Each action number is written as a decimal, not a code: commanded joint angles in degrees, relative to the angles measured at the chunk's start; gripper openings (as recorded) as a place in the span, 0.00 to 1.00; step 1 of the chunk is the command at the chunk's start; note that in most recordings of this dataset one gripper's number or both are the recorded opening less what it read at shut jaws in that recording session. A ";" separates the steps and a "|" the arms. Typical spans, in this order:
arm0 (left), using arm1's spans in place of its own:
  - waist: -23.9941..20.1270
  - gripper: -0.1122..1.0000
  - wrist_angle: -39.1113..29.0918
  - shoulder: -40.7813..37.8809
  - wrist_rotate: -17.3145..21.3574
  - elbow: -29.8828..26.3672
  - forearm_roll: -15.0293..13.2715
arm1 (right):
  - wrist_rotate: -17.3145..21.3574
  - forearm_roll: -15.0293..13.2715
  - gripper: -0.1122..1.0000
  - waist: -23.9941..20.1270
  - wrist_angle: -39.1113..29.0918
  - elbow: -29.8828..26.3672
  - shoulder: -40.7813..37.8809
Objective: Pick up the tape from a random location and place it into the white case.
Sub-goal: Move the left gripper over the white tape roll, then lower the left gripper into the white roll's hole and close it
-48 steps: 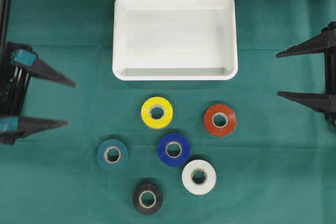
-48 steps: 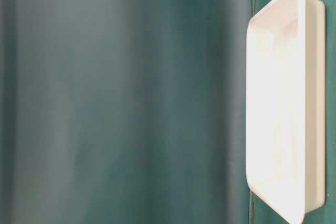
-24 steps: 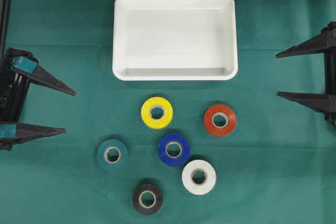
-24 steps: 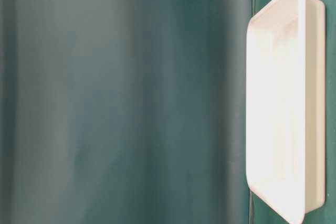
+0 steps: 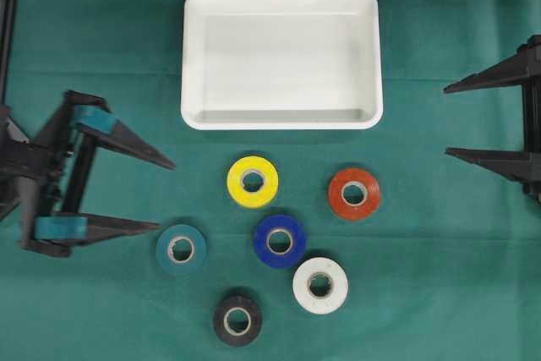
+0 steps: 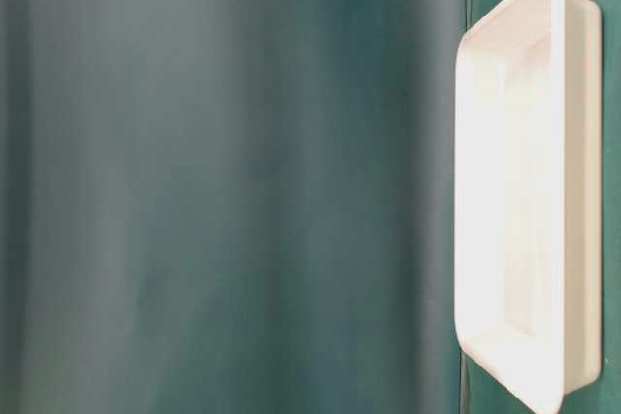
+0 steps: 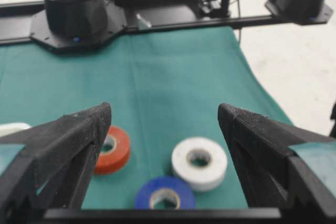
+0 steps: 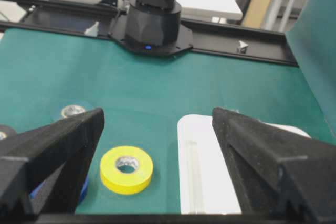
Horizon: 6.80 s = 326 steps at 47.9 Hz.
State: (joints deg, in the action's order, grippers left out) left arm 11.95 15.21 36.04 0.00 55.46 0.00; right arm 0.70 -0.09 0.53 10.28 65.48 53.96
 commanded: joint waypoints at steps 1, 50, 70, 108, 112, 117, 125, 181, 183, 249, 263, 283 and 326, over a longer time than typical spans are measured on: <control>0.44 0.99 1.85 -2.90 0.09 -3.78 -0.09 | -0.09 0.00 0.92 0.00 0.26 -1.58 -0.44; 0.62 0.99 -3.69 -31.55 0.62 -33.57 0.09 | -0.09 -0.09 0.92 0.00 0.53 -1.67 -1.14; 0.62 0.99 -12.74 -33.49 0.44 -37.35 0.09 | -0.09 -0.09 0.92 0.00 0.26 -1.93 -1.23; -0.97 0.99 -57.92 -44.65 0.26 -59.06 0.79 | 0.00 -0.09 0.92 0.00 -0.88 -2.90 -2.46; -0.88 0.99 -57.92 -44.65 0.26 -58.97 0.79 | 0.00 -0.09 0.92 0.00 -1.05 -3.08 -2.46; -0.62 0.99 -57.92 -44.65 0.26 -59.06 0.70 | 0.00 -0.09 0.92 0.00 -1.14 -3.16 -2.46; -0.44 0.99 -57.92 -44.65 0.26 -58.97 0.79 | 0.00 -0.09 0.92 0.00 -1.14 -3.16 -2.81; 0.09 0.99 -52.91 -44.82 -0.09 -56.60 0.70 | -0.09 -0.09 0.92 0.00 -1.23 -3.16 -3.60; 0.09 0.99 -52.38 -44.91 -0.09 -56.07 0.70 | 0.00 -0.09 0.92 0.00 -1.23 -3.16 -3.60; 1.32 0.99 -44.21 -61.52 -1.05 -53.70 0.53 | -0.18 -0.18 0.92 0.00 -2.46 -2.90 -4.66; 1.14 0.99 -43.15 -62.49 -1.05 -53.00 0.53 | -0.18 -0.26 0.92 0.00 -2.81 -2.90 -4.66; 1.41 0.78 -43.15 -62.40 -0.97 -53.26 0.44 | -0.18 -0.18 0.92 0.00 -2.90 -2.81 -4.83; 1.23 0.32 -45.18 -60.21 -0.97 -53.88 0.53 | -0.18 -0.18 0.92 0.09 -2.99 -2.81 -5.10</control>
State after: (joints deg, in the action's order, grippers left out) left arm 13.36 -29.18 -27.42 -1.05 2.90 0.53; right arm 0.62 -0.26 0.53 7.21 63.81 49.22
